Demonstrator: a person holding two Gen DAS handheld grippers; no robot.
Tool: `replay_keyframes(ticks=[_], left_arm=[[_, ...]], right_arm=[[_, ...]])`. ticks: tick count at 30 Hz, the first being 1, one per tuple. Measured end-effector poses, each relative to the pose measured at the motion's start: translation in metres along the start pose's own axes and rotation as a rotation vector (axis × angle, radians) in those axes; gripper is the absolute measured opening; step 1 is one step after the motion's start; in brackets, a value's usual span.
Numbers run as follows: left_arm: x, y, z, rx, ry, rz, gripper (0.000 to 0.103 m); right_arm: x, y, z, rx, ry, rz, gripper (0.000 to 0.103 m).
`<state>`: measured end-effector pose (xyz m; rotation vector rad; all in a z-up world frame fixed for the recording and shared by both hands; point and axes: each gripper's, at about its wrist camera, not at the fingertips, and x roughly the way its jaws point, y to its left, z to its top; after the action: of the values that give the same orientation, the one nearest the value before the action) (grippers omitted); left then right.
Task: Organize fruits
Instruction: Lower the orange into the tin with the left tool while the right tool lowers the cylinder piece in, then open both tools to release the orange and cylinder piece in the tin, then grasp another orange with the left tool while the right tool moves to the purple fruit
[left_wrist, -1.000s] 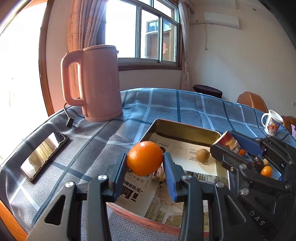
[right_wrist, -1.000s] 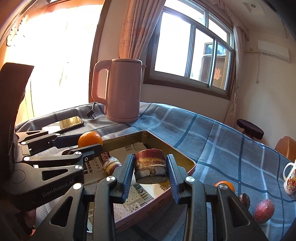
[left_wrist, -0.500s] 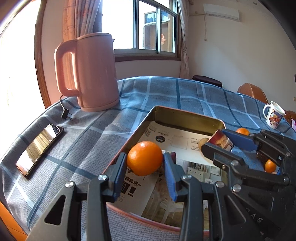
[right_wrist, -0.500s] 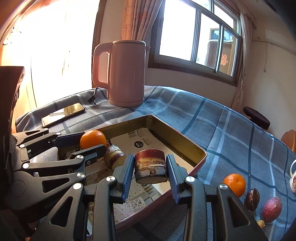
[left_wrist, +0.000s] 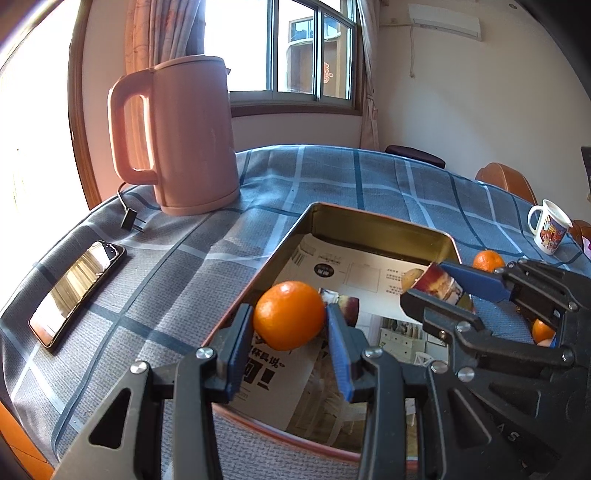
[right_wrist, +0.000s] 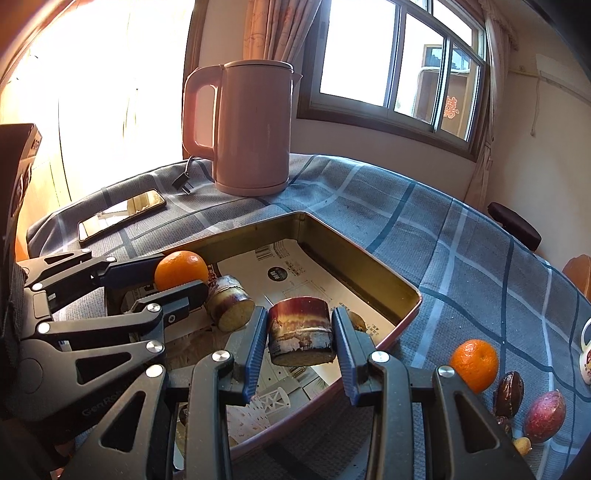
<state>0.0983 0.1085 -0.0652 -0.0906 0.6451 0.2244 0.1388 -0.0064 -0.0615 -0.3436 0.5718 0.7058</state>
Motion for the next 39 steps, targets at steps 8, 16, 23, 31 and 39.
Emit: replay_keyframes(ticks=[8, 16, 23, 31, 39], left_arm=[[-0.001, 0.002, 0.0, -0.001, -0.006, 0.005, 0.043], [-0.019, 0.002, 0.003, -0.025, -0.059, 0.018, 0.057], [-0.047, -0.028, 0.008, 0.016, -0.125, -0.025, 0.075], [-0.047, -0.103, 0.007, 0.118, -0.085, -0.15, 0.075], [-0.032, -0.186, -0.005, 0.243, 0.016, -0.271, 0.075]], right_arm=[[0.004, 0.0, 0.001, 0.004, 0.018, -0.004, 0.039], [-0.015, -0.011, -0.003, 0.058, -0.069, -0.033, 0.058], [-0.057, -0.042, -0.024, 0.089, -0.11, -0.123, 0.061], [-0.111, -0.111, -0.069, 0.183, -0.103, -0.334, 0.065], [-0.133, -0.157, -0.096, 0.281, -0.095, -0.455, 0.066]])
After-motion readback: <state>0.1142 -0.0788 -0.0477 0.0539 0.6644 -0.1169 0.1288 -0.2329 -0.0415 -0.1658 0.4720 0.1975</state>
